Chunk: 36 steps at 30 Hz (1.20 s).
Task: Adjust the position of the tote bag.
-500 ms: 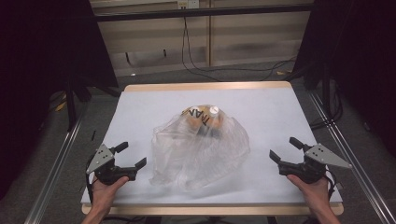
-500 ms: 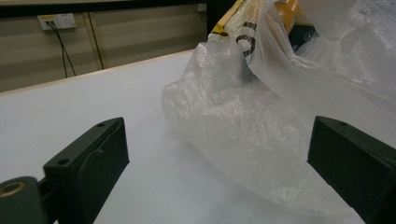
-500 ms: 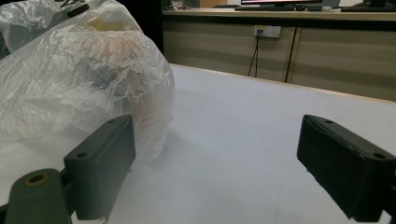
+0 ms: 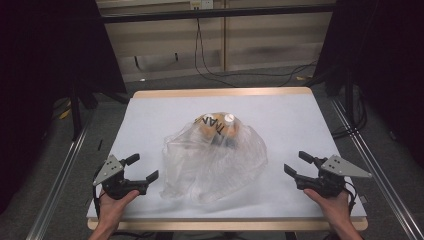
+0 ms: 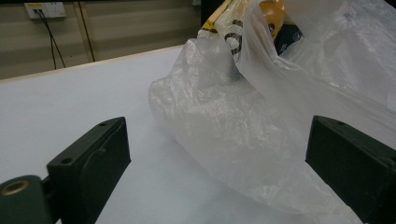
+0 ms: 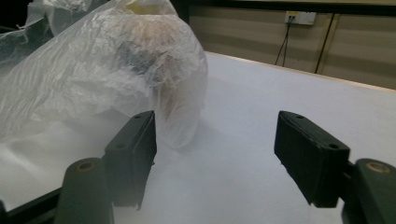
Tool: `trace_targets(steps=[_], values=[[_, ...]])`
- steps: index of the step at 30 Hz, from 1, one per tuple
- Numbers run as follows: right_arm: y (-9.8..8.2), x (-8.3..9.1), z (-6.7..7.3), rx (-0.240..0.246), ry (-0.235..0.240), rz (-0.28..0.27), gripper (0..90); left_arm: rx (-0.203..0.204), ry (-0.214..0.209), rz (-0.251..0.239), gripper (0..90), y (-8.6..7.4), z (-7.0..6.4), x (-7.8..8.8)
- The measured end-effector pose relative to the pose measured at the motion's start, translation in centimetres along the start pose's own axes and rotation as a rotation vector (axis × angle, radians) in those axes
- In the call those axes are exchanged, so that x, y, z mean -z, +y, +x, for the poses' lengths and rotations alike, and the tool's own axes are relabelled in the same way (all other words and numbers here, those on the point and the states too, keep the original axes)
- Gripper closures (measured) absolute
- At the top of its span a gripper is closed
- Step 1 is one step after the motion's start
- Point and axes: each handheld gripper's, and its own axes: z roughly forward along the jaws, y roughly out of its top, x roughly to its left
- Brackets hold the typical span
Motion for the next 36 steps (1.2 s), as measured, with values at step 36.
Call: trace_targets(steps=[36], values=[[2.5, -2.8, 8.0, 0.071, 0.413, 0.137, 61.5, -0.019, -0.172, 0.017, 24.8, 1.8, -4.0, 1.7]])
